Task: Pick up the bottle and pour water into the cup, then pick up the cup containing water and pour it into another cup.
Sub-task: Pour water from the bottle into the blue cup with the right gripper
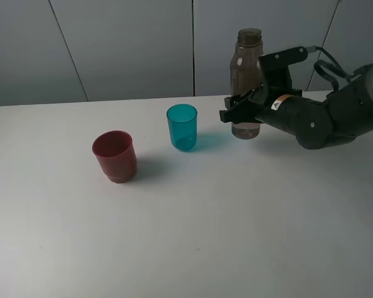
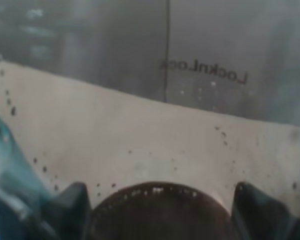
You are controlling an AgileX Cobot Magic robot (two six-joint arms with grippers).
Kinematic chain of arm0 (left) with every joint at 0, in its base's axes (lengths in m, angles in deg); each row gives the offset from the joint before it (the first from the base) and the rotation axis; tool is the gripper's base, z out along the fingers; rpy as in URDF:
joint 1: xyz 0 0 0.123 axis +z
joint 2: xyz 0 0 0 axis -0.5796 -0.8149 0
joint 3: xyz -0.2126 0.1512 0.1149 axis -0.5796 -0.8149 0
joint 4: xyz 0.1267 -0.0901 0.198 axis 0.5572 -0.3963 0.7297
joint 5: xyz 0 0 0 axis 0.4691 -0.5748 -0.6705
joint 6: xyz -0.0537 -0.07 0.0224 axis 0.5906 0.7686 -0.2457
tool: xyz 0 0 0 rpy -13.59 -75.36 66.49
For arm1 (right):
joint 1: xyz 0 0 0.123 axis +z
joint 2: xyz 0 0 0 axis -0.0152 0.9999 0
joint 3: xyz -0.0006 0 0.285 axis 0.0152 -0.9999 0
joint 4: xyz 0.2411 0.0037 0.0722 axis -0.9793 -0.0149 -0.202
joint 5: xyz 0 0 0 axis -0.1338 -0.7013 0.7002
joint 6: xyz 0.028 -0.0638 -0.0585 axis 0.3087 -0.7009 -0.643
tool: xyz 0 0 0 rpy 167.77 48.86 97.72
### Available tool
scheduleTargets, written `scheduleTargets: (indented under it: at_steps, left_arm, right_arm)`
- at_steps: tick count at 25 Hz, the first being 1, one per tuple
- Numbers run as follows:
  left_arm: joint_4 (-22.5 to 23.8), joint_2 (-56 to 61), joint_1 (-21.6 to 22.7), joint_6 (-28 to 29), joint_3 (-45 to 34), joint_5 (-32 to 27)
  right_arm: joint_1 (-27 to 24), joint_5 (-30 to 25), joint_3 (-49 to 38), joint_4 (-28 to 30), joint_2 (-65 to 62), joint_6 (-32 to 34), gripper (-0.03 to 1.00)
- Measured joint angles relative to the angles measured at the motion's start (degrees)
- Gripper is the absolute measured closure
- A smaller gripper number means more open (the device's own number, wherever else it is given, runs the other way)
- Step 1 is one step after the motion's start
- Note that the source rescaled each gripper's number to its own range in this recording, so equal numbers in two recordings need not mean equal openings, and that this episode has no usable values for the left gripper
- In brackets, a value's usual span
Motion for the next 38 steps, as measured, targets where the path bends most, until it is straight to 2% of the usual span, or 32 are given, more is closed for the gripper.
scheduleTargets:
  at_steps: [7, 11, 14, 21, 25, 31, 38]
  left_arm:
    - [0.0, 0.0, 0.0, 0.0, 0.0, 0.0]
    - [0.0, 0.0, 0.0, 0.0, 0.0, 0.0]
    - [0.0, 0.0, 0.0, 0.0, 0.0, 0.0]
    - [0.0, 0.0, 0.0, 0.0, 0.0, 0.0]
    - [0.0, 0.0, 0.0, 0.0, 0.0, 0.0]
    - [0.0, 0.0, 0.0, 0.0, 0.0, 0.0]
    - [0.0, 0.0, 0.0, 0.0, 0.0, 0.0]
  right_arm:
    - [0.0, -1.4, 8.0, -1.0, 2.3, -5.4, 0.97]
    - [0.0, -6.0, 12.5, -3.8, 5.4, -9.5, 0.97]
    - [0.0, -8.4, 15.8, -6.0, 7.6, -15.7, 0.97]
    - [0.0, -8.8, 20.6, -6.4, 12.5, -31.9, 0.97]
    - [0.0, -8.8, 21.2, -6.4, 13.4, -39.9, 0.97]
    - [0.0, -8.8, 21.5, -7.6, 13.4, -56.5, 0.97]
    - [0.0, -8.8, 21.5, -7.7, 13.4, -70.9, 0.97]
